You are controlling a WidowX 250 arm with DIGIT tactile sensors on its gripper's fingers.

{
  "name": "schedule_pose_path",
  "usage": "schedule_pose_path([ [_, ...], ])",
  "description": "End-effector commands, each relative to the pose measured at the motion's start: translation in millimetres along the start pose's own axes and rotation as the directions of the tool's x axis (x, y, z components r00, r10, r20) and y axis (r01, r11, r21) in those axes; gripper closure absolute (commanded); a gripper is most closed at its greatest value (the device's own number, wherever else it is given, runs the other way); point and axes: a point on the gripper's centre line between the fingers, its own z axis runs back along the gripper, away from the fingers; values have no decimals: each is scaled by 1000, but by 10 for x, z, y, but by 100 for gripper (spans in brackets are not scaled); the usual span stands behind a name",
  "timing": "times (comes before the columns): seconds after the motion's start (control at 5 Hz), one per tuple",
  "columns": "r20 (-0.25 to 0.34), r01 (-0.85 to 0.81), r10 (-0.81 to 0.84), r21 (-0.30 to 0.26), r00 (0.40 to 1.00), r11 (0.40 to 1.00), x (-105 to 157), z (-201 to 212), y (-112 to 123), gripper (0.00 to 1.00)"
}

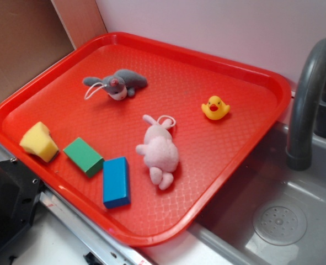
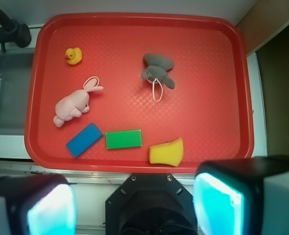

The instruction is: Grab the yellow duck.

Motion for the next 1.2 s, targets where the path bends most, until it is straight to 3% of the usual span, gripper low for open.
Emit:
schedule_pose_path([
  [0.0, 0, 0, 0, 0, 1000, 1000, 0, 0, 0, 0],
  [0.2, 23, 191, -193, 69, 981, 979, 394, -156, -142, 0],
  [0.4, 11, 402, -404, 83, 915, 912, 793, -315, -360, 0],
  [0.6, 1, 484, -487, 114, 873, 868, 1021, -477, -527, 0],
  [0.8, -35, 612, -616, 179, 787, 771, 1279, -786, -771, 0],
  [1.0, -119, 708, -701, 196, 704, 678, 1473, -1165, -950, 0],
])
